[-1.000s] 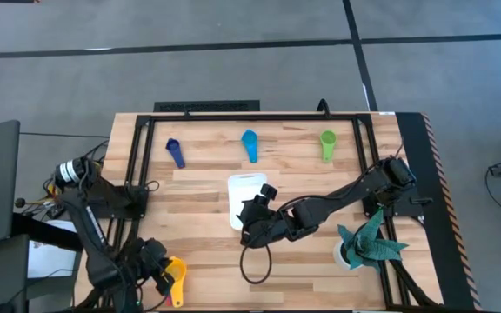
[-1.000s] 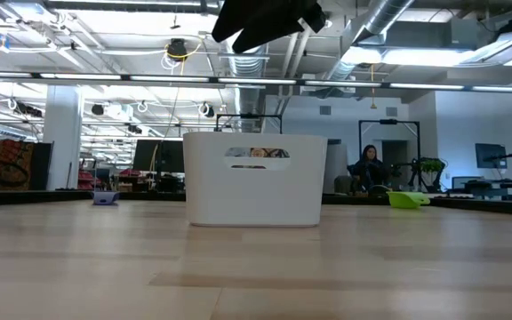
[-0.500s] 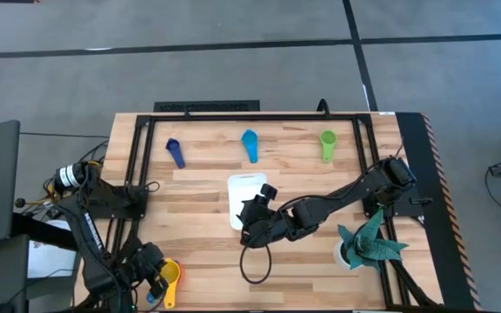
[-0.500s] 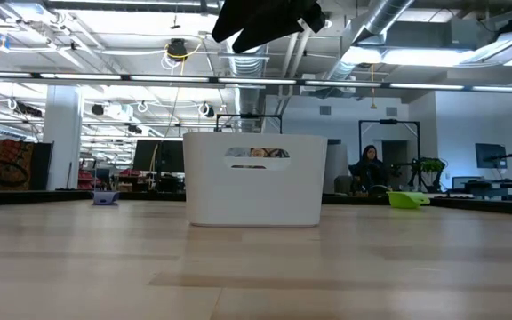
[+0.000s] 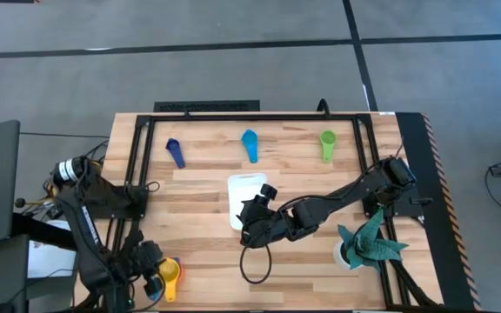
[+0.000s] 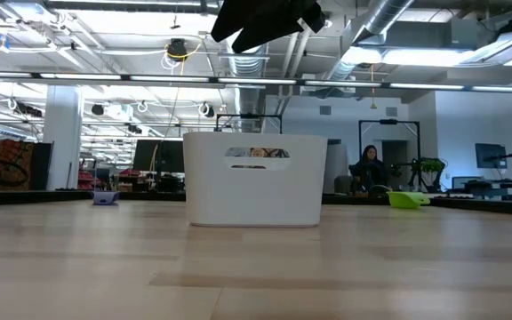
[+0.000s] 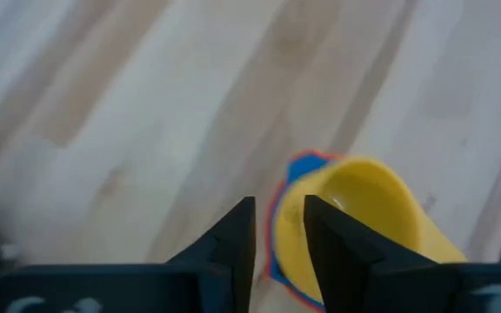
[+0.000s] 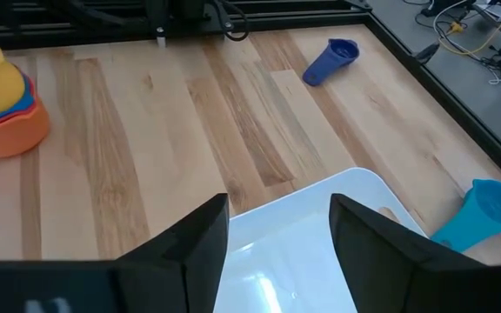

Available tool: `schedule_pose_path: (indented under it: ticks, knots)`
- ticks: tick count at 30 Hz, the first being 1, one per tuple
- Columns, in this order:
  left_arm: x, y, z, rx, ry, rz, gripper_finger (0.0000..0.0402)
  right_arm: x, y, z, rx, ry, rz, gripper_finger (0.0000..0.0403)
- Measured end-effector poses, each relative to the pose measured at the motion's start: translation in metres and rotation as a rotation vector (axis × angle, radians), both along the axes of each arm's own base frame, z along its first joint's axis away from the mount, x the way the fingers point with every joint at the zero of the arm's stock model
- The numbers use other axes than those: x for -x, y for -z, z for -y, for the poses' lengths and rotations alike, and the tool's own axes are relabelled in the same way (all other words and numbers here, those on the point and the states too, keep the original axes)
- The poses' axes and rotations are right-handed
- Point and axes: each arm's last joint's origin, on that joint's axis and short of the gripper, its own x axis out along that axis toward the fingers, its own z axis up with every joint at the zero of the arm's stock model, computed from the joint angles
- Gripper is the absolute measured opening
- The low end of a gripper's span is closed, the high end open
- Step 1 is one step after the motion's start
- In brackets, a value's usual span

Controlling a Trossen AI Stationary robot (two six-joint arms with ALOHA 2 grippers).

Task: Nest measuring cups in basket
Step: Stack the yellow nest measuring cup into the blue nest measuring cup, then stack the green nest measuring cup into the yellow nest measuring cup

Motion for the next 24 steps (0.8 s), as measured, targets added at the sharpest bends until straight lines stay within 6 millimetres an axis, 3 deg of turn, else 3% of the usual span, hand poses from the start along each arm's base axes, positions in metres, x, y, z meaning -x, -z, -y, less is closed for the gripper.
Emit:
schedule_pose_path:
  ticks: [6,11,17,24]
  knots:
    - [0.003,-0.013,-0.011,0.017,-0.041,0.029,0.0115,0.0,0.0,0.0,0.001,0.0,-0.003,0.0226]
    - [0.002,-0.013,-0.003,0.13,-0.057,0.015,0.0116,0.001,0.002,0.003,0.013,0.006,-0.032,0.0223]
    - [-0.011,-0.018,0.008,0.142,0.03,0.216,0.0089,0.001,0.004,0.009,0.02,0.017,-0.051,0.0208]
    - [-0.019,-0.008,-0.007,0.062,0.004,0.095,0.004,0.002,0.005,0.009,0.023,-0.006,-0.082,0.0179]
